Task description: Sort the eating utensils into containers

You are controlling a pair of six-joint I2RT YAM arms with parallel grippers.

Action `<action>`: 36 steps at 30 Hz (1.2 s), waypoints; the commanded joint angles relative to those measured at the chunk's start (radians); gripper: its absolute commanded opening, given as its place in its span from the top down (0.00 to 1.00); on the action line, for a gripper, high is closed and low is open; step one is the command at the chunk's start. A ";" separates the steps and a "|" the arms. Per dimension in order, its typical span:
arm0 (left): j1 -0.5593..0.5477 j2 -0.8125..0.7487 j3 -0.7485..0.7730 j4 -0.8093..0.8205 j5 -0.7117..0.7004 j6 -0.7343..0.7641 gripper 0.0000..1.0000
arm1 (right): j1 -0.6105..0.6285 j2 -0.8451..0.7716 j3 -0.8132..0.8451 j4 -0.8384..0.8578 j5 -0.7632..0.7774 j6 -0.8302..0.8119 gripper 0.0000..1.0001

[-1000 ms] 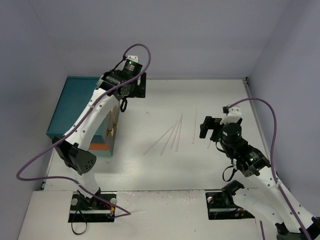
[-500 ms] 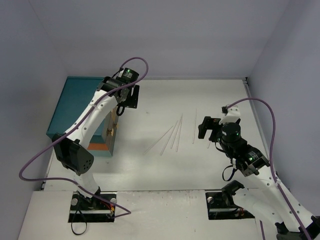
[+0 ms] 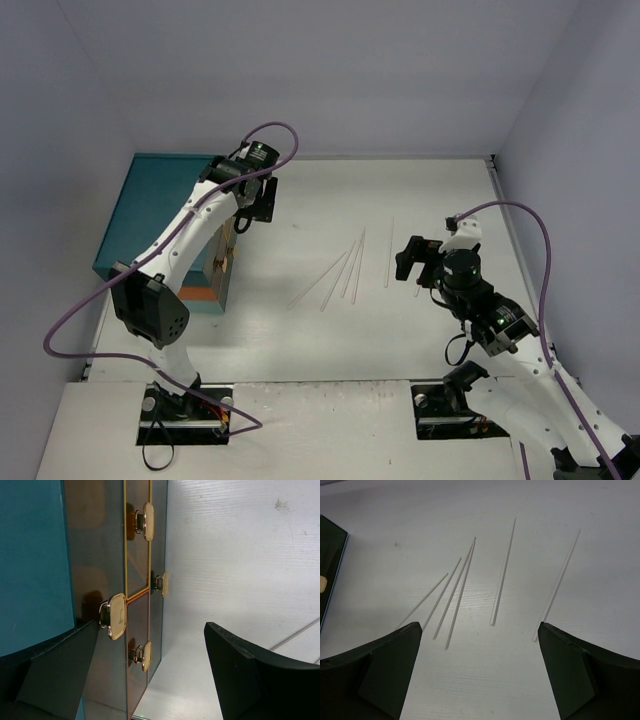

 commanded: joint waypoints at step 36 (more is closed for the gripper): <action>-0.138 0.051 0.236 0.000 0.159 -0.102 0.15 | 0.000 0.051 0.010 0.052 0.022 -0.011 0.00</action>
